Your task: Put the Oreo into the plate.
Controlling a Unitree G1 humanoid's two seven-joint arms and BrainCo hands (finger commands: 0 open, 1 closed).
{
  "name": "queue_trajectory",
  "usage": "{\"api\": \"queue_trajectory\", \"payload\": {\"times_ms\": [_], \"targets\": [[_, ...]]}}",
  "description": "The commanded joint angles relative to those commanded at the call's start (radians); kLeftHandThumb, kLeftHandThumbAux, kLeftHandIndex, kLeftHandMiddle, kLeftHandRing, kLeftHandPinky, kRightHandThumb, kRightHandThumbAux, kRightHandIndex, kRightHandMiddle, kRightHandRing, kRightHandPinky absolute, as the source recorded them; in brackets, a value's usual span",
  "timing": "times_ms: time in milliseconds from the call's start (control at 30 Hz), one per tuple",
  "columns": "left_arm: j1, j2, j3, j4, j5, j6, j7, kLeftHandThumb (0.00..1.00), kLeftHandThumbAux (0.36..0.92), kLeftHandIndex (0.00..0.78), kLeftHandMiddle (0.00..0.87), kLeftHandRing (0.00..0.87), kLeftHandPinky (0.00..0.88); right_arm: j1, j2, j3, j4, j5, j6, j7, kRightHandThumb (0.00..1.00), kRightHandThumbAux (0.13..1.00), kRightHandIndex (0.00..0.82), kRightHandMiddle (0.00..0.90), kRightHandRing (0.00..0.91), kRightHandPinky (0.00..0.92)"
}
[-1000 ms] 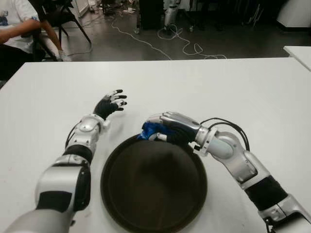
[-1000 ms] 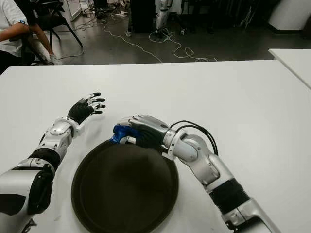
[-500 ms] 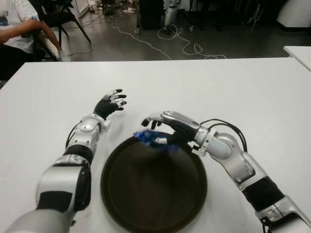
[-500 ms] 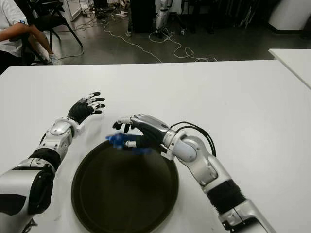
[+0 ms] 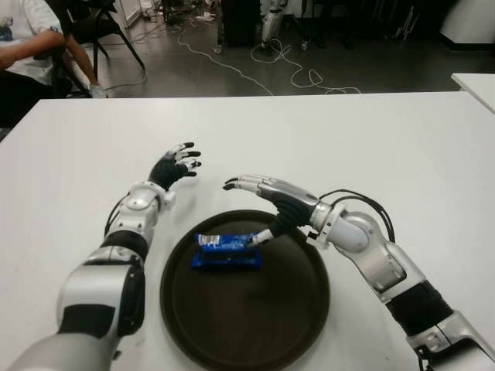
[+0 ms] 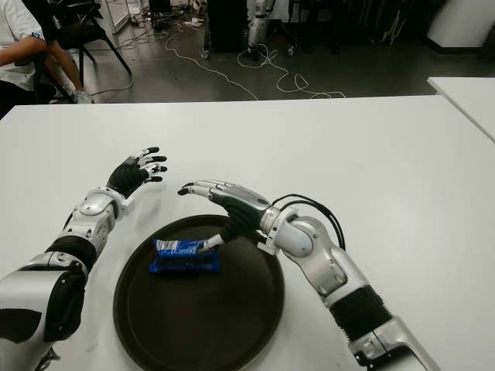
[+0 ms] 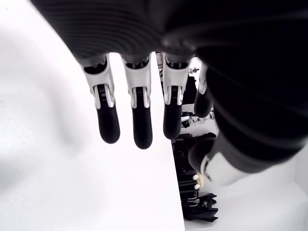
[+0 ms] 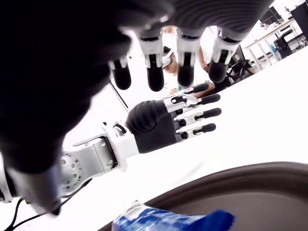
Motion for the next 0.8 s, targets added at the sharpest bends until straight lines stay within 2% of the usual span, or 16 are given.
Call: {"api": "queue_trajectory", "payload": {"times_ms": [500, 800], "targets": [[0.003, 0.004, -0.012, 0.002, 0.012, -0.017, -0.003, 0.000, 0.711, 0.145, 0.219, 0.229, 0.230, 0.005, 0.011, -0.017, 0.000, 0.001, -0.002, -0.048, 0.000, 0.693, 0.000, 0.010, 0.007, 0.018], [0.001, 0.003, -0.001, 0.005, -0.001, -0.003, -0.010, 0.000, 0.702, 0.154, 0.229, 0.238, 0.244, -0.004, 0.008, -0.032, -0.003, -0.013, 0.010, -0.073, 0.000, 0.692, 0.000, 0.017, 0.016, 0.028]]}}
